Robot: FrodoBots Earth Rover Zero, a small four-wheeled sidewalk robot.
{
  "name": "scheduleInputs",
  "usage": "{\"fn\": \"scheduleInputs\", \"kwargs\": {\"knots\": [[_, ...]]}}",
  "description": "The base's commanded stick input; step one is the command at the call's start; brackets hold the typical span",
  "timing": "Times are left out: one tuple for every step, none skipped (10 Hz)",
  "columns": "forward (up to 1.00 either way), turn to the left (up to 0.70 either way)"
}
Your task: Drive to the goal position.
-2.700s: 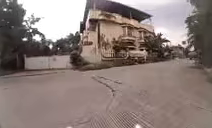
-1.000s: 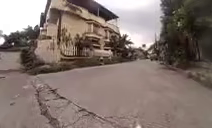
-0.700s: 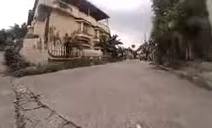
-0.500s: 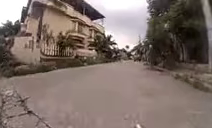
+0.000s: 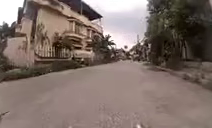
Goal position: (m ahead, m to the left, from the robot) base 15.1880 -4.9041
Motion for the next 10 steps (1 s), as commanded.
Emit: {"fn": "scheduleInputs", "kwargs": {"knots": [[1.0,-0.37],[1.0,-0.22],[1.0,-0.06],[1.0,0.03],[1.0,0.03],[1.0,0.03],[1.0,0.03],[1.0,0.03],[1.0,0.03],[1.0,0.03]]}}
